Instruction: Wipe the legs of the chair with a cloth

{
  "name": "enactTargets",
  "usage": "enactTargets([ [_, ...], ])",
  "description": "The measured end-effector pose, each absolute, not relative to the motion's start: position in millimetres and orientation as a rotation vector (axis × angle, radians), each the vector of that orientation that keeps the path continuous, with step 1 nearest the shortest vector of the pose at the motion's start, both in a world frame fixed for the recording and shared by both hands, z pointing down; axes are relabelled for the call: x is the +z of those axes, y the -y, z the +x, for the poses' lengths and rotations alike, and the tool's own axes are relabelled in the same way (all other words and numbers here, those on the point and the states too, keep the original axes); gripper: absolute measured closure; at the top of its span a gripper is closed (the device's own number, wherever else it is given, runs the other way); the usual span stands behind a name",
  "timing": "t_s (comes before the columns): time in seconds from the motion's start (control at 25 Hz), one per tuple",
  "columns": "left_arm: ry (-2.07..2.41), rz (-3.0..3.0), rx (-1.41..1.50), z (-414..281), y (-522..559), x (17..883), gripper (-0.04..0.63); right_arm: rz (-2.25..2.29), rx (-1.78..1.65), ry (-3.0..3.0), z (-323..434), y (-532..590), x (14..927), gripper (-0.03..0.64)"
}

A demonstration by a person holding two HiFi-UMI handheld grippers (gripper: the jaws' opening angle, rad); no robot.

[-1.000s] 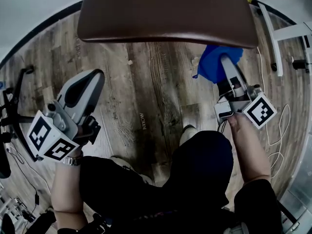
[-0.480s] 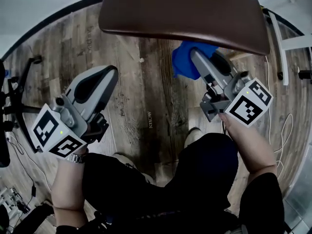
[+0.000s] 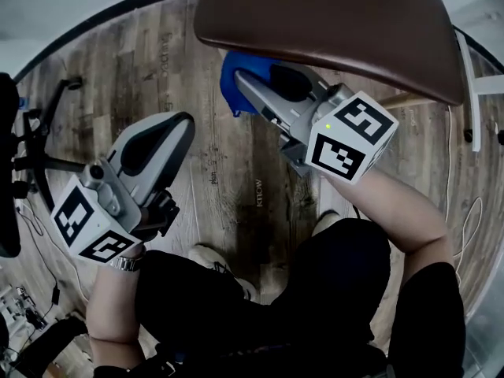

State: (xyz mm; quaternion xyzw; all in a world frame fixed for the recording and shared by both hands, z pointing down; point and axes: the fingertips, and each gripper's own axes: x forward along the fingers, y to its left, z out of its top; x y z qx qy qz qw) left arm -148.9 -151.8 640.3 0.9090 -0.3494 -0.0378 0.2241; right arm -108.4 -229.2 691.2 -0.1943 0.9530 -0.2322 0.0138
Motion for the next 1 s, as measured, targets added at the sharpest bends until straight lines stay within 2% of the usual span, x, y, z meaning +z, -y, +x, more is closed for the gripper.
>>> enactTargets([
  [0.4, 0.981, 2.473, -0.137, -173.0, 152.0, 645.0, 0.597, -0.664, -0.904, -2.926, -117.6, 253.9, 764.7, 0.531],
  [1.0, 1.038, 2.418, -0.073, -195.6, 154.8, 660.6, 0.597, -0.970, -1.631, -2.986, -114.8, 260.3, 1022.1, 0.531],
])
